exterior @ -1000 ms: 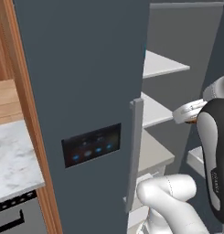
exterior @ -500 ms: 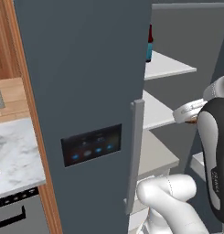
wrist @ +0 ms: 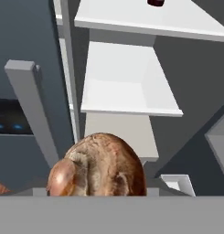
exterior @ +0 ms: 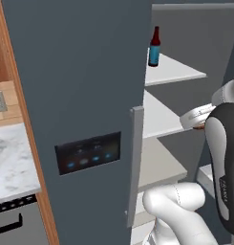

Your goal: Place the beer on the top shelf of the fridge to keep it out of children's reach, and place the corn and mushroom on lower shelves for easy access.

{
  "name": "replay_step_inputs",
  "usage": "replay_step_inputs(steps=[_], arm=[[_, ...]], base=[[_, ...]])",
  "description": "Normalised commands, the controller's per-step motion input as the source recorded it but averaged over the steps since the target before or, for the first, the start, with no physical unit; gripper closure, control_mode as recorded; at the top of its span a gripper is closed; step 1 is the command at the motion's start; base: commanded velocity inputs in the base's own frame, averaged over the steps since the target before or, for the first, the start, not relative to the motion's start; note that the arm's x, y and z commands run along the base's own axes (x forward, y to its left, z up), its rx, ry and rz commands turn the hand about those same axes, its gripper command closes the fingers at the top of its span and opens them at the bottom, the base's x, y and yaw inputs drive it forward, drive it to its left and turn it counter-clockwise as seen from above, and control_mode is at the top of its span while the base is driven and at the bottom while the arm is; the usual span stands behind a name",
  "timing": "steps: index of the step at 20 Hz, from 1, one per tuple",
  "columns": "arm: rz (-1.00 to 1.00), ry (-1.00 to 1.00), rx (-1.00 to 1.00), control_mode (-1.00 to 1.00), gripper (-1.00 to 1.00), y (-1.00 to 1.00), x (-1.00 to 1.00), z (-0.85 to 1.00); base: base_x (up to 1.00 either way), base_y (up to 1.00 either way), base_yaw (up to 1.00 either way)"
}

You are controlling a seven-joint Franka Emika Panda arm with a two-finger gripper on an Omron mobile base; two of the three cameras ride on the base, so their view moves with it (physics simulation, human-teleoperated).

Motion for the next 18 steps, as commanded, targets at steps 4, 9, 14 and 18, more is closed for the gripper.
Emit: replay_step_inputs(steps=[4, 9, 14, 18], arm=[[0.00, 0.00, 0.00, 1.00, 1.00, 0.00, 0.00, 0.00], [0.00, 0.00, 0.00, 1.00, 1.00, 0.00, 0.00, 0.00], [0.00, 0.00, 0.00, 1.00, 1.00, 0.00, 0.00, 0.00], [0.00, 0.00, 0.00, -1.00, 1.00, 0.00, 0.19, -0.17]], base=[[0.21, -0.53, 0.09], [0.19, -0.36, 0.07], [0.34, 0.00, 0.04], [0.19, 0.00, 0.02]])
